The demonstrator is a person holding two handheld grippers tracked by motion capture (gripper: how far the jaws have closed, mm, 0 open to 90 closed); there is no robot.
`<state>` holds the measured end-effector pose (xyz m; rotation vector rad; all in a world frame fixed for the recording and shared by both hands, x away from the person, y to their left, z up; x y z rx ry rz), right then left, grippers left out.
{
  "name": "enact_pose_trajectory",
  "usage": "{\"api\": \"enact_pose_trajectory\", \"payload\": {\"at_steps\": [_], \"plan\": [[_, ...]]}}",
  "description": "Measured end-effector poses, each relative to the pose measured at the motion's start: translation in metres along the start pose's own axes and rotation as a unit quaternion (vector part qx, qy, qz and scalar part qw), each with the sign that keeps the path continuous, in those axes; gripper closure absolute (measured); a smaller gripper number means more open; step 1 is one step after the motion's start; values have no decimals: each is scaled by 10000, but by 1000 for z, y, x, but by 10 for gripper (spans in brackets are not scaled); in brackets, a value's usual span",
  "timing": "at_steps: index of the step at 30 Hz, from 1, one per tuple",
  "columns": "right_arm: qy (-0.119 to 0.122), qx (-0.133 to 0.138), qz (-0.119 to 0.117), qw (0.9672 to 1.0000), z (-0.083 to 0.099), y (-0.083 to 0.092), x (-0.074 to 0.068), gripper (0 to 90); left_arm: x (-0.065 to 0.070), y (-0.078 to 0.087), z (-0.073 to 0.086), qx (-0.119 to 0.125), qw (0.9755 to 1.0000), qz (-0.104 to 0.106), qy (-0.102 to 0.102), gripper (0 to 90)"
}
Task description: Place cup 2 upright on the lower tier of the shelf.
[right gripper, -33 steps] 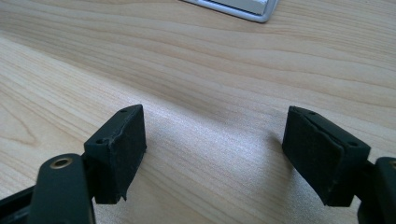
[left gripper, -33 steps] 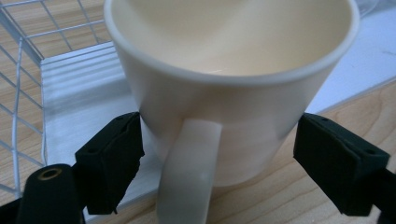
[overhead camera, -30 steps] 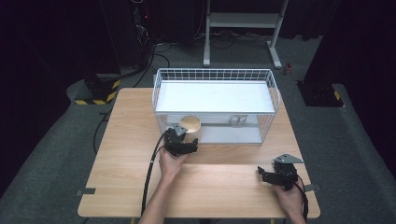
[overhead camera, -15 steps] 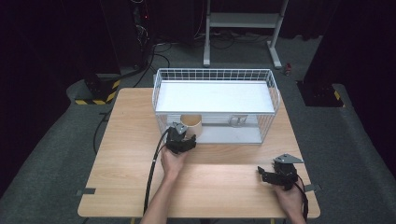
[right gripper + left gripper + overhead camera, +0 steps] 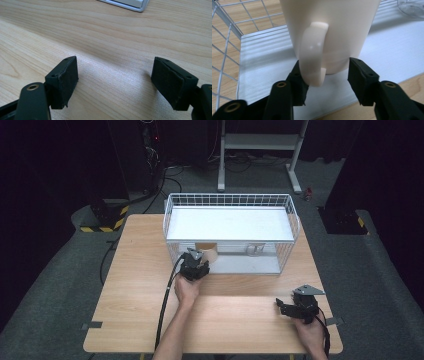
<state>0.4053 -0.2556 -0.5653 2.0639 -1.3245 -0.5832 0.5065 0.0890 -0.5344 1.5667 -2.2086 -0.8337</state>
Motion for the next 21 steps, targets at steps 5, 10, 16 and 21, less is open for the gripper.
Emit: {"api": "enact_pose_trajectory", "payload": {"at_steps": [5,10,16,21], "plan": [[1,0,1,10000,0,0,0,216,-1,-6,0,-117,9999,-22,31,605],[0,0,1,10000,0,0,0,216,-1,-10,-4,-225,9997,-53,-48,639],[0,0,1,10000,0,0,0,216,-2,-15,-4,-235,9997,-50,63,674],[1,1,1,10000,0,0,0,216,-2,-19,-6,-309,9995,-44,58,687]]}}
Point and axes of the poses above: each handheld gripper's, and its own axes: y roughly backward along the jaws, z roughly out of its underside, x roughly to its right, the point moved 6 cm from there along -y, roughly forward along the jaws, and after that the axes turned 4 degrees about -y, right-handed, at the moved point
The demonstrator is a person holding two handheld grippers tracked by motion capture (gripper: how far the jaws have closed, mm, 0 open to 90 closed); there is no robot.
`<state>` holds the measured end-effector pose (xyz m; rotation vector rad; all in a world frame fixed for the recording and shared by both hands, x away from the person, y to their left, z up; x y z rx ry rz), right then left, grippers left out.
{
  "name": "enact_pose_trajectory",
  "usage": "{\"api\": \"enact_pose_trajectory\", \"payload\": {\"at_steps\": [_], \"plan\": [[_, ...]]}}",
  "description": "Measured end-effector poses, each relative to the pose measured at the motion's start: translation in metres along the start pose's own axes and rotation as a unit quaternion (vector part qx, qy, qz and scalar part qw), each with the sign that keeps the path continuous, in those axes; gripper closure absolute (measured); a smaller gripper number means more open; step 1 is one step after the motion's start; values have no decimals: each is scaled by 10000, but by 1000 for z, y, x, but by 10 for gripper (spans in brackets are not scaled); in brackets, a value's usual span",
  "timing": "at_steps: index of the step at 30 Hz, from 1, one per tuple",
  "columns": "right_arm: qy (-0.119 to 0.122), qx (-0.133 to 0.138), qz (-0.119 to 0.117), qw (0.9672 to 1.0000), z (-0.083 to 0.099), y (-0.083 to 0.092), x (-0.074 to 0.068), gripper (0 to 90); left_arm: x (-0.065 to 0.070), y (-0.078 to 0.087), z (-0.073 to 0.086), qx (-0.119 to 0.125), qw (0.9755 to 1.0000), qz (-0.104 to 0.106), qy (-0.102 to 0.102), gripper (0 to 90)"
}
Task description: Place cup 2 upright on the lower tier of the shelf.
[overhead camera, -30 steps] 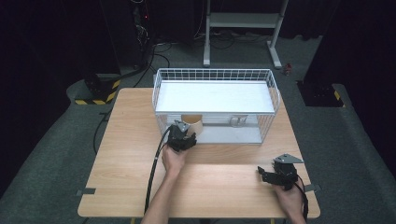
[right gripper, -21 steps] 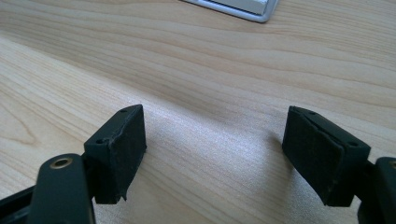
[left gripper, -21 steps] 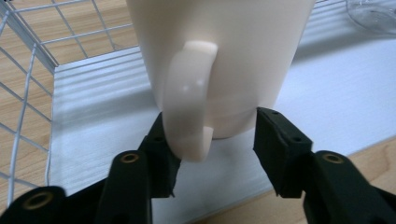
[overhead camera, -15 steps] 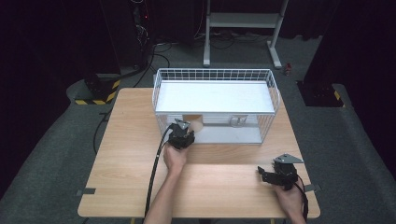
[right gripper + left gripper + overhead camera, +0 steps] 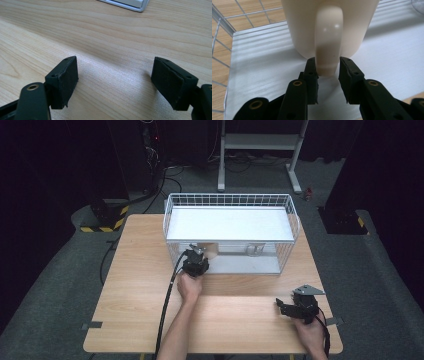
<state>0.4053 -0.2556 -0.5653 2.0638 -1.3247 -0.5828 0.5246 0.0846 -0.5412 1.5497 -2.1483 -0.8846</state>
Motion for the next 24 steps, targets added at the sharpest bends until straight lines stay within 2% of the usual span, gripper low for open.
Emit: {"api": "enact_pose_trajectory", "payload": {"at_steps": [3,5,6,7,10,13,17,22,24], "plan": [[-2,-1,0,10000,0,0,0,216,0,-2,-2,3,10000,78,43,686],[-1,-1,0,10000,0,0,0,216,0,-3,-2,7,9999,49,113,689],[-1,-1,-1,10000,0,0,0,216,0,-3,-3,1,9999,62,117,690],[-1,-1,-1,10000,0,0,0,217,-1,-3,-3,-37,10000,61,8,690],[-1,-1,-1,10000,0,0,0,216,0,-2,-4,1,10000,50,45,672],[-1,-1,0,10000,0,0,0,216,0,1,-6,61,9998,168,18,567],[-2,-1,-1,10000,0,0,0,216,1,7,-6,133,9997,202,43,452],[-2,-1,0,10000,0,0,0,216,3,15,-4,246,9992,272,187,380],[-1,-1,-1,10000,0,0,0,216,2,17,-3,251,9992,262,137,362]]}}
Point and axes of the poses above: each handheld gripper's, and its own axes: y roughly backward along the jaws, z roughly out of its underside, x roughly to its right, the point moved 6 cm from there along -y, roughly forward along the jaws, and after that the axes turned 4 degrees about -y, right-handed, at the moved point
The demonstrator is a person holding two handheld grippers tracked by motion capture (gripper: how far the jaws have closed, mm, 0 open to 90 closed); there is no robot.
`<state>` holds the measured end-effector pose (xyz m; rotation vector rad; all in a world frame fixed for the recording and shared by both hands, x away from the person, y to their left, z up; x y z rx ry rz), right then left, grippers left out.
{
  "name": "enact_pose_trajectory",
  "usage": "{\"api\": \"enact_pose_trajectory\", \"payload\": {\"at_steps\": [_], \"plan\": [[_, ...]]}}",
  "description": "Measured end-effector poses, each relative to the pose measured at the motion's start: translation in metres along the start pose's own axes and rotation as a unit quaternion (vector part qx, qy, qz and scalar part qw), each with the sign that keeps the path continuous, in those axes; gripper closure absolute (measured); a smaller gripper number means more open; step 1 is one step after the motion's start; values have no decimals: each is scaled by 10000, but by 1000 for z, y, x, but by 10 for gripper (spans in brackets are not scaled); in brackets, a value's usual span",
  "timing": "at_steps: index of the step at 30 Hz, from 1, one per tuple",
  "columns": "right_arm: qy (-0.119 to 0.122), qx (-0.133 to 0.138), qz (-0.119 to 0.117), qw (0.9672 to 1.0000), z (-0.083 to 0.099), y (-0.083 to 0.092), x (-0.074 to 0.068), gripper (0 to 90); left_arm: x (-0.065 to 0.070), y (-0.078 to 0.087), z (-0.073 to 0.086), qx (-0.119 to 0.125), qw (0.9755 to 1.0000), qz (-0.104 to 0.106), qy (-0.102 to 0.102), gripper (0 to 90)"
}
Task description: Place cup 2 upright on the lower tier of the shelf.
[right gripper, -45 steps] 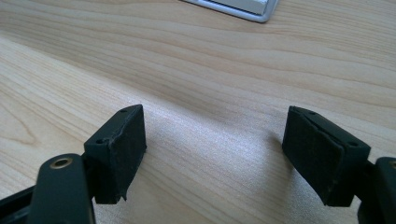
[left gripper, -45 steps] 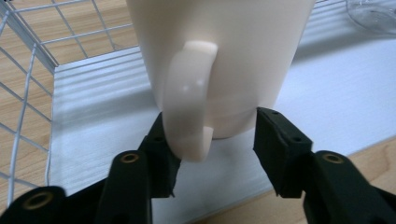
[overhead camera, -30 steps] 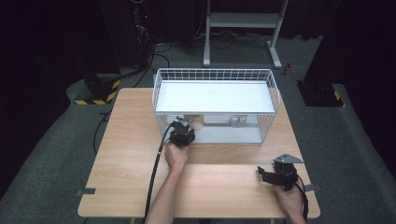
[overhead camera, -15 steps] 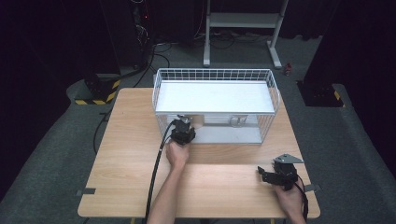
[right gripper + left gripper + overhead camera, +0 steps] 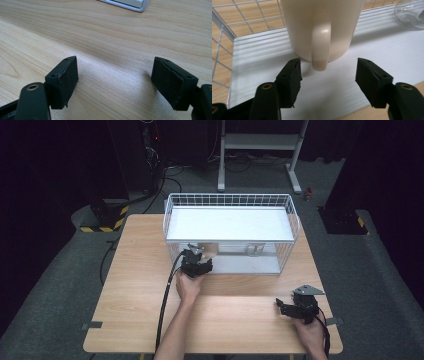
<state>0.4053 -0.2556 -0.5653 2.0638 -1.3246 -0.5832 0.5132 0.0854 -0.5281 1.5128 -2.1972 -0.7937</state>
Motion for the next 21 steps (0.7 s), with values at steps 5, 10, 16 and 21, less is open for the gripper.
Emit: {"api": "enact_pose_trajectory", "payload": {"at_steps": [5,10,16,21], "plan": [[-1,0,0,10000,0,0,0,216,-1,9,3,49,9998,-43,-163,342],[0,0,1,10000,0,0,0,216,0,16,3,109,9998,-3,-147,333],[-1,-1,0,10000,0,0,0,216,-1,23,5,199,9997,50,-155,329],[-1,1,1,10000,0,0,0,216,0,28,4,243,9996,108,-130,323]]}}
Point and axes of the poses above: each handheld gripper's, and its own axes: y roughly backward along the jaws, z roughly out of its underside, x roughly to its right, the point moved 6 cm from there along -y, roughly forward along the jaws, and after that the axes turned 4 degrees about -y, right-handed, at the moved point
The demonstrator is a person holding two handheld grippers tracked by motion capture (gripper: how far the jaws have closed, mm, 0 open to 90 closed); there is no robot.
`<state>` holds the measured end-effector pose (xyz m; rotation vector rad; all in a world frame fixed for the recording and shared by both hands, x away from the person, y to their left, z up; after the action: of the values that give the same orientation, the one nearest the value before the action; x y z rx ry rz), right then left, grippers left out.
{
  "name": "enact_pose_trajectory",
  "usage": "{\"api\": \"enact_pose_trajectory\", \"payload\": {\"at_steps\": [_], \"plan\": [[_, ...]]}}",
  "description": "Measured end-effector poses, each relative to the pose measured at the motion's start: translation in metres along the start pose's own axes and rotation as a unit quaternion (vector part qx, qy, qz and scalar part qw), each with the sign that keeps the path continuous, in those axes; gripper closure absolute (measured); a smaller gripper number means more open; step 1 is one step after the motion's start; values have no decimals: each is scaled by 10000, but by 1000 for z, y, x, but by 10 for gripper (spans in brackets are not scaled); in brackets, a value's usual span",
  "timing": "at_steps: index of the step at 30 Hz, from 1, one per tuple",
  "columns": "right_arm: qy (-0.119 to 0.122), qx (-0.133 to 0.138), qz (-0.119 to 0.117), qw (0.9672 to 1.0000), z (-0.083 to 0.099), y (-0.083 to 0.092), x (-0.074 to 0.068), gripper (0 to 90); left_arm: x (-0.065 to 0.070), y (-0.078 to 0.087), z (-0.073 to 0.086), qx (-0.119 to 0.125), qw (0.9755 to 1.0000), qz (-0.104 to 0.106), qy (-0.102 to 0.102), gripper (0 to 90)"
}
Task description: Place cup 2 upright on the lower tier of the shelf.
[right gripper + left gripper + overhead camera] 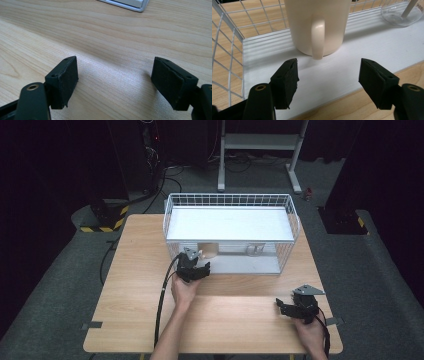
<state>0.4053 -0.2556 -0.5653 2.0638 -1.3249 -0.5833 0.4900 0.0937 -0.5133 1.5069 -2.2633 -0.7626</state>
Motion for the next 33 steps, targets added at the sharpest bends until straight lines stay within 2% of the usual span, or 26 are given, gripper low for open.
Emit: {"api": "enact_pose_trajectory", "payload": {"at_steps": [9,10,14,20,33], "plan": [[-1,-1,0,10000,0,0,0,216,0,11,-4,116,9999,69,14,323],[0,0,0,10000,0,0,0,216,-1,11,-4,114,9999,53,-38,323],[-1,0,0,10000,0,0,0,216,-1,13,-3,111,9999,102,-14,323],[-1,-1,0,10000,0,0,0,216,2,17,-4,115,9998,166,-79,321],[0,-1,1,10000,0,0,0,216,2,26,-6,188,9996,213,-70,318]]}}
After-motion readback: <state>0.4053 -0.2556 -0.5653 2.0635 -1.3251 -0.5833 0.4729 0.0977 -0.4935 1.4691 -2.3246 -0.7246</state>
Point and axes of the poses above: each handheld gripper's, and its own axes: y roughly backward along the jaws, z roughly out of its underside, x roughly to its right, the point moved 6 cm from there along -y, roughly forward along the jaws, and after that the axes turned 4 degrees about -y, right-handed, at the moved point
